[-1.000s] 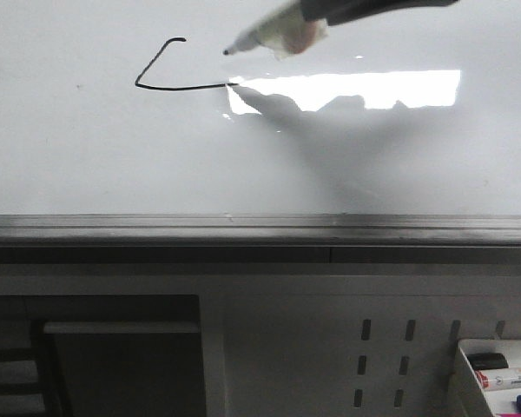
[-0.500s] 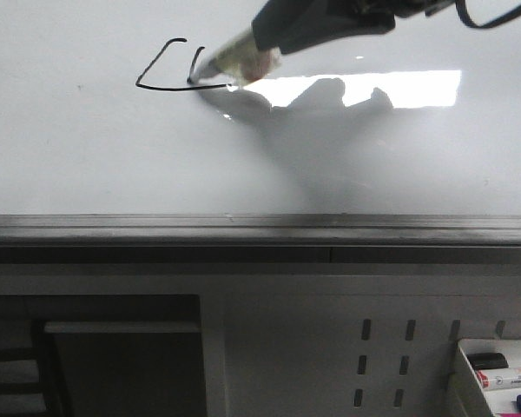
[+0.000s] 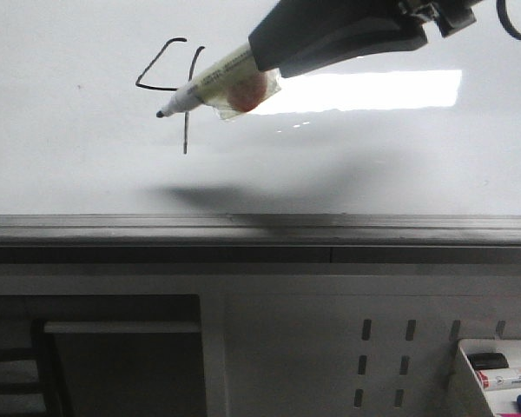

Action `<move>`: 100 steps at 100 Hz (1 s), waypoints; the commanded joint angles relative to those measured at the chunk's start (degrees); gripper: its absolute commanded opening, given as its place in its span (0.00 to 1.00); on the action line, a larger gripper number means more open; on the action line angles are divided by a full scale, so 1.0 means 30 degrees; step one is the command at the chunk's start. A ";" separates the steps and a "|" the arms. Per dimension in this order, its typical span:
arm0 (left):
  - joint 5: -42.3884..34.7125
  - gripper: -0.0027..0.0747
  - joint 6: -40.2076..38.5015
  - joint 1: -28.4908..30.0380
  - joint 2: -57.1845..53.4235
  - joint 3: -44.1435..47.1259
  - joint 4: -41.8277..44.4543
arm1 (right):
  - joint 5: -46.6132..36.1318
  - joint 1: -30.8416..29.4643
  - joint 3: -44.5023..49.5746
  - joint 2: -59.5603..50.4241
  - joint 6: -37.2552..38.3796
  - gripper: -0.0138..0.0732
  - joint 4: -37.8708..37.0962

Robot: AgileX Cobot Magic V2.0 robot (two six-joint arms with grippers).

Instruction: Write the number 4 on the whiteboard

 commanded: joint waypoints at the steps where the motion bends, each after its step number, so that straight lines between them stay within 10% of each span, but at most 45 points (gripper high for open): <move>1: 0.0244 0.56 0.2330 -0.0861 0.0040 -0.0494 -0.1826 | 0.1327 -0.0407 -0.1015 -0.0514 0.0410 0.11 -0.0036; 60: -0.0024 0.56 0.3869 -0.7351 0.5147 -0.2462 -0.2284 | 0.7214 -0.0502 -0.4521 -0.0470 0.3692 0.11 -0.4314; 100: -0.0431 0.47 0.4325 -0.8122 0.6785 -0.3099 -0.1953 | 0.7438 -0.0468 -0.4521 -0.0470 0.3692 0.11 -0.4314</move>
